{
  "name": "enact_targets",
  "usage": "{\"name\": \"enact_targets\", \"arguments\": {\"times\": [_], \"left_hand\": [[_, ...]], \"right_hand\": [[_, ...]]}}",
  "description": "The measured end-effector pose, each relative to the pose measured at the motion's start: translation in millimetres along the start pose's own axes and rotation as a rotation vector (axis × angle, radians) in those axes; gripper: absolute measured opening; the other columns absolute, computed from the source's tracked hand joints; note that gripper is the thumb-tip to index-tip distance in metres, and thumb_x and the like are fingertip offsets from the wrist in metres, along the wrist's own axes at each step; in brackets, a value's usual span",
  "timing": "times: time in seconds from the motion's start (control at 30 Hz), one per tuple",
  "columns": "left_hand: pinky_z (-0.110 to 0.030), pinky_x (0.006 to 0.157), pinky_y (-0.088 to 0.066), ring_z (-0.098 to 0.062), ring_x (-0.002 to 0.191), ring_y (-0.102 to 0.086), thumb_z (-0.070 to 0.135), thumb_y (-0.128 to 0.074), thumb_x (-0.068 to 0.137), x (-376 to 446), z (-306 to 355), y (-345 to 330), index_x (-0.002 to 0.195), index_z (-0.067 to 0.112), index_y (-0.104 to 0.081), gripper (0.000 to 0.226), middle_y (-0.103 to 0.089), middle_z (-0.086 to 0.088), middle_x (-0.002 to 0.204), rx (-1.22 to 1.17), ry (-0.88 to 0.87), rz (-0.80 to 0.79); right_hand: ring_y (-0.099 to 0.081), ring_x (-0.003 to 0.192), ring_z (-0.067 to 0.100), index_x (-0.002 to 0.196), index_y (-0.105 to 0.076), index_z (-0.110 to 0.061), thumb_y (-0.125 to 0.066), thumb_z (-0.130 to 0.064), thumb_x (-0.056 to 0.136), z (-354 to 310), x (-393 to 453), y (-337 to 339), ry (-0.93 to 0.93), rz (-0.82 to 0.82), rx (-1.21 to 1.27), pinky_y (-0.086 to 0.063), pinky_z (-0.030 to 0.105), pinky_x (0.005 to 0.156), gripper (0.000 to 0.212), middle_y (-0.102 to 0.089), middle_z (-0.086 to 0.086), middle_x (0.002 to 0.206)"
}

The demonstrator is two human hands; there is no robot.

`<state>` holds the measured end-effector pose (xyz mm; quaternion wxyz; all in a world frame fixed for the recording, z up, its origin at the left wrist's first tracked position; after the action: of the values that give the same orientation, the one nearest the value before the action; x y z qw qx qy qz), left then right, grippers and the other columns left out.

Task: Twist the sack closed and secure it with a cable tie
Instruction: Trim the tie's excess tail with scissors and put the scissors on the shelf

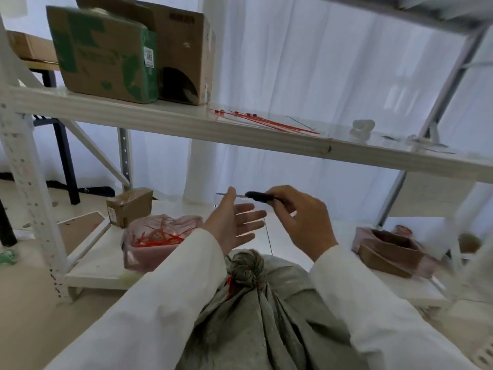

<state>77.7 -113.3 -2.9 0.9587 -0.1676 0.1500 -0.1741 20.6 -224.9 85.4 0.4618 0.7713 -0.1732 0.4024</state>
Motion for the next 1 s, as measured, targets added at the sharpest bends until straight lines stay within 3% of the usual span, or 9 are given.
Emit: {"name": "enact_targets", "arguments": {"times": [0.23,0.37,0.5,0.63,0.73,0.8,0.87,0.93,1.0], "left_hand": [[-0.035,0.096,-0.038,-0.019,0.089,-0.058,0.042,-0.032,0.098,5.4,8.7,53.8,0.09,0.016,-0.055,0.035,-0.065,0.002,0.086,0.073,0.023,0.213],[-0.026,0.069,-0.045,-0.015,0.072,-0.059,0.03,-0.04,0.097,3.6,18.2,83.5,0.094,0.011,-0.056,0.025,-0.066,-0.003,0.082,0.026,-0.024,0.326],[-0.01,0.031,-0.035,-0.009,0.048,-0.059,0.022,-0.04,0.097,-3.0,14.2,100.8,0.084,0.012,-0.057,0.024,-0.067,0.001,0.059,0.042,0.015,0.362],[-0.014,0.026,-0.039,-0.016,0.066,-0.056,0.018,-0.046,0.094,-9.2,12.0,109.1,0.101,0.005,-0.056,0.018,-0.063,-0.005,0.079,0.068,0.047,0.384],[-0.015,0.029,-0.041,-0.015,0.063,-0.055,0.017,-0.047,0.093,-9.8,9.3,106.6,0.088,0.007,-0.057,0.015,-0.061,-0.004,0.076,0.068,0.064,0.373],[-0.022,0.041,-0.043,-0.012,0.061,-0.052,0.019,-0.046,0.094,-8.2,9.7,105.3,0.077,0.011,-0.053,0.02,-0.058,-0.001,0.071,0.124,0.047,0.362],[-0.017,0.044,-0.038,-0.008,0.055,-0.049,0.023,-0.046,0.095,-2.8,12.6,98.2,0.073,0.014,-0.049,0.025,-0.051,0.0,0.07,0.18,-0.026,0.293],[-0.016,0.052,-0.046,-0.008,0.068,-0.057,0.034,-0.055,0.09,3.2,11.1,89.3,0.096,0.011,-0.054,0.023,-0.057,-0.003,0.089,0.411,-0.087,0.204],[-0.03,0.091,-0.048,-0.016,0.11,-0.056,0.061,-0.065,0.069,6.8,-4.2,76.3,0.139,0.016,-0.03,0.091,-0.054,-0.004,0.129,0.883,-0.061,0.026]], "right_hand": [[-0.054,0.072,0.012,0.1,-0.062,-0.016,-0.055,-0.023,0.091,91.2,83.3,72.9,-0.386,0.419,0.039,-0.031,0.018,0.062,0.014,-0.064,-0.004,0.083],[-0.059,0.096,0.022,0.106,-0.061,-0.013,-0.052,-0.024,0.093,136.6,111.2,79.2,-0.629,0.478,-0.051,-0.027,0.016,0.068,0.019,-0.069,0.004,0.105],[-0.057,0.111,0.031,0.115,-0.063,-0.012,-0.05,-0.014,0.092,175.6,130.5,51.1,-0.788,0.201,-0.212,-0.041,0.029,0.087,0.027,-0.063,0.013,0.12],[-0.051,0.119,0.034,0.132,-0.049,-0.009,-0.047,-0.014,0.091,177.1,134.7,33.3,-0.79,0.047,-0.24,-0.038,0.036,0.1,0.041,-0.047,0.016,0.136],[-0.051,0.103,0.025,0.13,-0.042,-0.01,-0.045,-0.016,0.09,148.1,118.4,40.2,-0.696,0.251,-0.103,-0.041,0.029,0.093,0.041,-0.033,0.012,0.138],[-0.05,0.096,0.019,0.119,-0.051,-0.01,-0.044,-0.012,0.087,123.2,95.6,43.0,-0.602,0.356,0.09,-0.04,0.021,0.087,0.033,-0.045,0.008,0.125],[-0.057,0.093,0.021,0.102,-0.06,-0.017,-0.051,-0.016,0.087,99.7,65.2,28.1,-0.531,0.231,0.212,-0.047,0.031,0.085,0.018,-0.06,-0.001,0.101],[-0.06,0.087,0.018,0.102,-0.058,-0.023,-0.06,-0.024,0.087,77.9,22.7,-5.9,-0.538,-0.074,0.306,-0.049,0.033,0.08,0.015,-0.062,-0.005,0.092],[-0.06,0.092,0.013,0.118,-0.05,-0.024,-0.068,-0.034,0.081,63.9,-33.1,-50.1,-0.639,-0.439,0.373,-0.048,0.028,0.083,0.042,-0.061,-0.002,0.106]]}}
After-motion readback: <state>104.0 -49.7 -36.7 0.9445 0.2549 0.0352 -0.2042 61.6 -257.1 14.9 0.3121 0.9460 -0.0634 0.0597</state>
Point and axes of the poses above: each hand's wrist, its own x-axis towards the middle knuckle, its own y-axis out of the back of the hand, z = x × y, the point moved 8 cm from there along x, towards the middle knuckle
